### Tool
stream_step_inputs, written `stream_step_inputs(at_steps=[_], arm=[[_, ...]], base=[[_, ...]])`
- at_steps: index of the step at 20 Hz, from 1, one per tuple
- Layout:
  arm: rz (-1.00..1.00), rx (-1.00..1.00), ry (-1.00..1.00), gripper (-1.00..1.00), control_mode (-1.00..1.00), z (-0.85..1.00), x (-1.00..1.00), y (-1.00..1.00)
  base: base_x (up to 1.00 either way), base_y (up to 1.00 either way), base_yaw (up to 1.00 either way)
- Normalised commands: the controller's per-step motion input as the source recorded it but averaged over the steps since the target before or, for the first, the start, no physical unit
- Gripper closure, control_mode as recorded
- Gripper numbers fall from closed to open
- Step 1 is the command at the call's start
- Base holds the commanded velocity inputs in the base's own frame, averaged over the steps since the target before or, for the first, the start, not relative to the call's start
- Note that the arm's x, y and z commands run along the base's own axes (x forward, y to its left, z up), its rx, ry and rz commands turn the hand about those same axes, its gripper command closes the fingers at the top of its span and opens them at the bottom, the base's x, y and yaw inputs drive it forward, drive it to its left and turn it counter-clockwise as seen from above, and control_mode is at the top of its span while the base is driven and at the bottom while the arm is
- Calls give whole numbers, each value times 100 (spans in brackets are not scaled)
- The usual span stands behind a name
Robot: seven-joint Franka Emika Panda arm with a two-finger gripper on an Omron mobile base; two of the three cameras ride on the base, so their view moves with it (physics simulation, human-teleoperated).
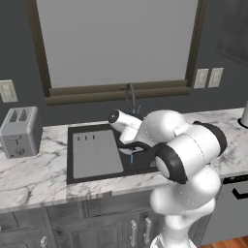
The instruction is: Soak the sponge with water for a few seconds and then drop it inside the sink.
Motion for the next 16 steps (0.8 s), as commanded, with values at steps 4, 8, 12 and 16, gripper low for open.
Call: stream_step_inputs(at_steps=[4, 8, 12, 16], arm=[[0, 0, 0, 100, -100, -11, 20, 0], [0, 0, 0, 100, -100, -9, 13, 0], [0, 0, 0, 100, -100, -19, 19, 0], [0, 0, 0, 100, -100, -16, 23, 0]], base=[[0, 0, 0], [0, 0, 0], [0, 0, 0], [0, 0, 0]])
